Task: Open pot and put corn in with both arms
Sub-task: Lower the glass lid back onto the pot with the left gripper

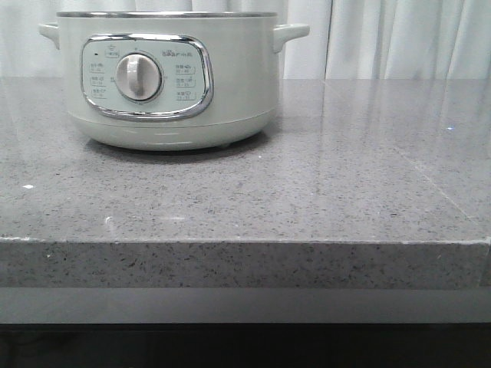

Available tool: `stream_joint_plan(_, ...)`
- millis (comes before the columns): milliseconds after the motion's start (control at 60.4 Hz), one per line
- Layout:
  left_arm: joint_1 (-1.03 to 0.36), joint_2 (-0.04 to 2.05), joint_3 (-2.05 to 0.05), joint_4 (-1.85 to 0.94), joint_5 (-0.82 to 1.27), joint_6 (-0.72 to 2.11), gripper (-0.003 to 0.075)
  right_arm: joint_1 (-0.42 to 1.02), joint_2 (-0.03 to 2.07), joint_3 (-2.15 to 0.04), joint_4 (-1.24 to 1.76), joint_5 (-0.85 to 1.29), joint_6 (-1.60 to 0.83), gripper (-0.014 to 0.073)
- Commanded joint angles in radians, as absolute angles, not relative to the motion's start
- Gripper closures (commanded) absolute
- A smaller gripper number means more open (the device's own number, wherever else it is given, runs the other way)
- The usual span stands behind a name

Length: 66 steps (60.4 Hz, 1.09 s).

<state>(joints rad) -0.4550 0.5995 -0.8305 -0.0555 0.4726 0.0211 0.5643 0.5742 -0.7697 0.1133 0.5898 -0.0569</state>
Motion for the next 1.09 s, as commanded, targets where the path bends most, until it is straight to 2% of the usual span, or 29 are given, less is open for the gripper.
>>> stream_joint_plan(0, -0.458, 0.670, -0.882, -0.065, 0.262, 0.014, 0.0514, 0.565, 0.573, -0.795, 0.117, 0.517, -0.057, 0.0032)
stream_joint_plan(645, -0.458, 1.313, -1.325, -0.065, 0.160, 0.014, 0.0514, 0.565, 0.573, -0.795, 0.117, 0.517, -0.057, 0.0032)
stream_joint_plan(1075, -0.458, 1.579, -1.515, -0.061, 0.054, 0.014, 0.0514, 0.565, 0.573, -0.795, 0.117, 0.517, -0.057, 0.0032)
